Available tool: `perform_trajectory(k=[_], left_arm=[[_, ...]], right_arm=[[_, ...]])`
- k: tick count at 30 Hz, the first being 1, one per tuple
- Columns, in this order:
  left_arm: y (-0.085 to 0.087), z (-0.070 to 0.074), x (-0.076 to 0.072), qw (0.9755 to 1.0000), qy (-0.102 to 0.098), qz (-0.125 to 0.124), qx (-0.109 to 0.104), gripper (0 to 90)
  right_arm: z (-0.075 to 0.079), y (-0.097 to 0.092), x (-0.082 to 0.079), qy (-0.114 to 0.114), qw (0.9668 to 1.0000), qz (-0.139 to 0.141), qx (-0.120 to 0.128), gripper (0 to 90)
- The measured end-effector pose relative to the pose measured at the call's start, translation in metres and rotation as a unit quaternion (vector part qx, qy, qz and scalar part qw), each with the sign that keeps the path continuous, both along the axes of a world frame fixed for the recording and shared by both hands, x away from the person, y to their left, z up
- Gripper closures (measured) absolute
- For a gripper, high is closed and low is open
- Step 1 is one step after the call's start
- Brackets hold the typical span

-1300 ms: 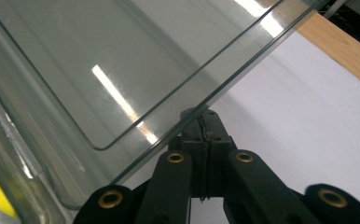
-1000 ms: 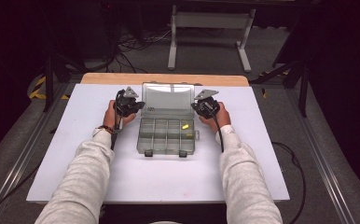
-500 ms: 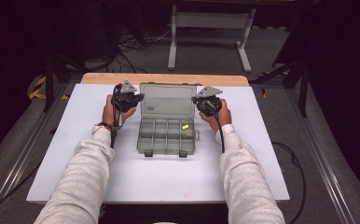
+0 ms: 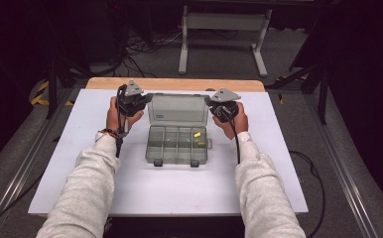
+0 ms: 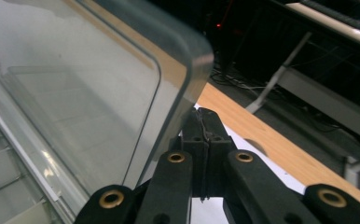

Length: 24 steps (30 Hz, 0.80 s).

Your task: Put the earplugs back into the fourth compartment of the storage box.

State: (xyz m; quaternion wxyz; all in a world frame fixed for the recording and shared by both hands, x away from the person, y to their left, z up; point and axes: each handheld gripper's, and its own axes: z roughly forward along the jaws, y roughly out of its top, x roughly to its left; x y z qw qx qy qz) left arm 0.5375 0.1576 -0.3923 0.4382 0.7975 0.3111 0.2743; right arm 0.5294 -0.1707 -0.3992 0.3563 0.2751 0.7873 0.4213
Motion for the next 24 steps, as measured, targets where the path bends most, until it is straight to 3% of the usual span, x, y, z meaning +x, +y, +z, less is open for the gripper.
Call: perform_trajectory(k=[13, 21, 24], left_arm=[[0.0, 0.019, -0.013, 0.9997, -0.017, -0.005, 0.018, 89.6], [0.001, 0.024, -0.02, 0.9996, -0.017, -0.012, 0.019, 89.6], [0.002, 0.026, -0.023, 0.9996, -0.016, -0.017, 0.015, 89.7]], right_arm=[[0.018, -0.001, -0.015, -0.027, 0.9994, 0.01, 0.021, 90.0], [0.021, 0.0, -0.021, -0.02, 0.9992, 0.0, 0.034, 90.0], [0.022, -0.004, -0.023, -0.006, 0.9987, 0.003, 0.05, 90.0]])
